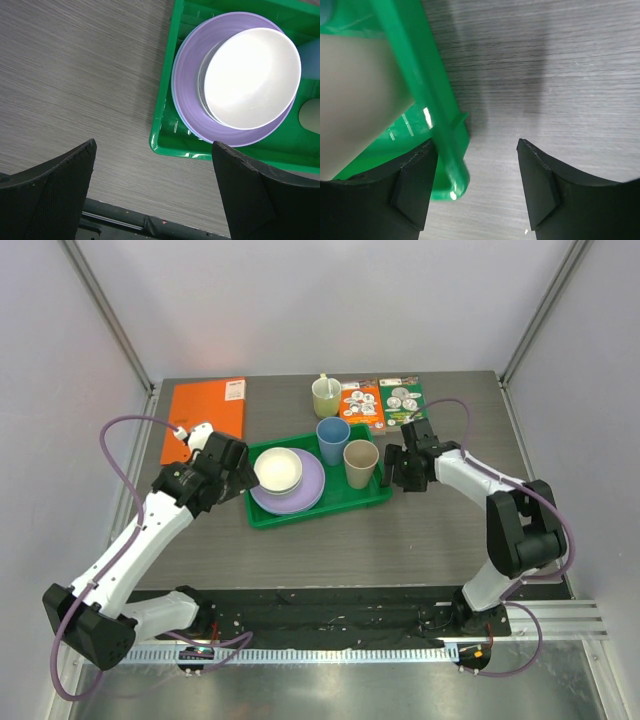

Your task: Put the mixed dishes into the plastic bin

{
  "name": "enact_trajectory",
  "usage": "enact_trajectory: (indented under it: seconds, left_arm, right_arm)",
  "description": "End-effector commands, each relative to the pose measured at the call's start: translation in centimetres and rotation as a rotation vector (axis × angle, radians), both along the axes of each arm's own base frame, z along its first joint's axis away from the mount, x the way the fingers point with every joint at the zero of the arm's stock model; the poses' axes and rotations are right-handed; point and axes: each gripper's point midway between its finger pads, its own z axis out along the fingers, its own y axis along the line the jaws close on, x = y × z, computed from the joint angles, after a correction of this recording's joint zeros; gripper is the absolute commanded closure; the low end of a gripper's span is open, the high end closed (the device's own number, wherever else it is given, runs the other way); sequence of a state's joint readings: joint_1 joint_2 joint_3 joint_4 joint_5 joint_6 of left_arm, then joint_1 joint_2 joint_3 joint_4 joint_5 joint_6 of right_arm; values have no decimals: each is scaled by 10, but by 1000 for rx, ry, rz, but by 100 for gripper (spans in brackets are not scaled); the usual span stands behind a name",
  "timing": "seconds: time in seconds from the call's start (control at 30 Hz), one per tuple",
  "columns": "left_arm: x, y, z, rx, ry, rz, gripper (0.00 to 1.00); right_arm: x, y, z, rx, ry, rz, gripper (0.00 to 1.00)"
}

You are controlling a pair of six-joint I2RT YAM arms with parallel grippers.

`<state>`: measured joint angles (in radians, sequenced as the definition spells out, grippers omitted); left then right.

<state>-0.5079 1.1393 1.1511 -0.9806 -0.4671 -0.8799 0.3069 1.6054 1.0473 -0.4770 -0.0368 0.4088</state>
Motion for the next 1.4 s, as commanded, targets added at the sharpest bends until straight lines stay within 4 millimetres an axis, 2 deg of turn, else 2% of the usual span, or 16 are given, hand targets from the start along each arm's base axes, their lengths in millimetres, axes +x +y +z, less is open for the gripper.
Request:
enact_trajectory:
  seconds: [0.0, 0.13, 0.23, 0.27, 0.33, 0.37, 0.47, 0.5, 0.63, 0.9, 1.1, 1.37]
  left_arm:
    - [4, 1, 6, -10, -25, 15, 5]
    - [3, 2, 3, -2, -23, 17, 5]
    - [2, 4, -3, 8, -10, 19, 5]
    - [1, 4, -5, 13, -2, 19, 5]
    - [1, 4, -7, 17, 3, 19, 5]
    - [1, 5, -7, 16, 0, 20, 4]
    - [0, 5, -8, 16, 0, 20, 4]
    - [0, 5, -8, 14, -1, 19, 5]
    - [0, 4, -11, 12, 0, 19, 4]
    - [-2, 9, -6, 22, -9, 29, 5]
    - [-3, 17, -3, 55, -21, 42, 4]
    - [-2, 20, 3, 62, -48, 50, 4]
  right_arm:
    - [19, 13, 0, 51, -43, -12, 30]
    - [18, 14, -9, 64, -38, -30, 32]
    - [16, 13, -13, 59, -26, -36, 51]
    - [13, 11, -14, 57, -22, -39, 66]
    - [6, 9, -14, 50, -8, -48, 76]
    - [0, 8, -12, 53, -5, -52, 87]
    - [-22, 0, -19, 49, 33, -86, 98]
    - [-28, 0, -13, 56, 23, -95, 98]
    - [-54, -4, -18, 75, 56, -131, 99]
    - [-76, -6, -22, 52, 94, -81, 99]
    - [-90, 7, -18, 67, 93, 9, 99]
    - [-117, 30, -29, 82, 135, 127, 99]
